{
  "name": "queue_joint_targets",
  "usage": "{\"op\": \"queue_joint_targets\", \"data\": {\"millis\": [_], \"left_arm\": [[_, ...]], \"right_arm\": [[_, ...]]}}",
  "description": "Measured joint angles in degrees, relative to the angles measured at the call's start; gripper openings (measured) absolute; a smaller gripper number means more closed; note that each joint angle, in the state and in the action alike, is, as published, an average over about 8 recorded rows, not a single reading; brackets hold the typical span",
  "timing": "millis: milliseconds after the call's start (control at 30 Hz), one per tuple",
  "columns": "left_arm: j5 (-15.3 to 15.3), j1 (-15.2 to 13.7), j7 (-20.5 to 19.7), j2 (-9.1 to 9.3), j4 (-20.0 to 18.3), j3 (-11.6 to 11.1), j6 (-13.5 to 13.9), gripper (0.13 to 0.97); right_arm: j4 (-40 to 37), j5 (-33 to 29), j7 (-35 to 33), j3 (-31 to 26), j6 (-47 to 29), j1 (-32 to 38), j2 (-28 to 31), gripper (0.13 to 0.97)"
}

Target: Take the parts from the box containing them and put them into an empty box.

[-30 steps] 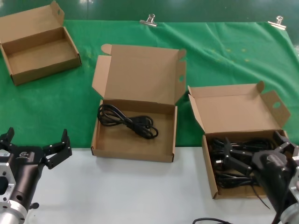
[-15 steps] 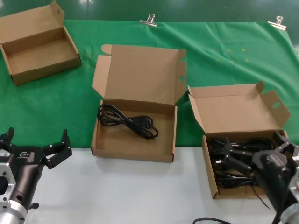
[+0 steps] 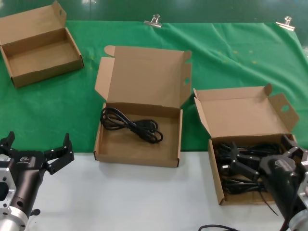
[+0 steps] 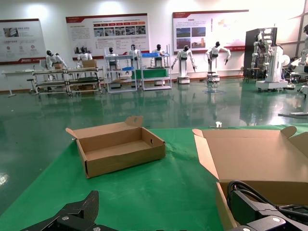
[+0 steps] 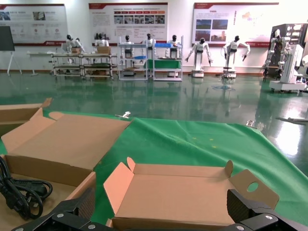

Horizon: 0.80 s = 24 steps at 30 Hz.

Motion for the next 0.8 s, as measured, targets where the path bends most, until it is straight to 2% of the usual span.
{"op": "queue_joint_targets", "data": {"millis": [800], "left_arm": [[0.0,0.0,0.0,0.0,0.0,0.0,0.0,0.966]], "right_arm": [[0.0,0.0,0.0,0.0,0.0,0.0,0.0,0.966]]}}
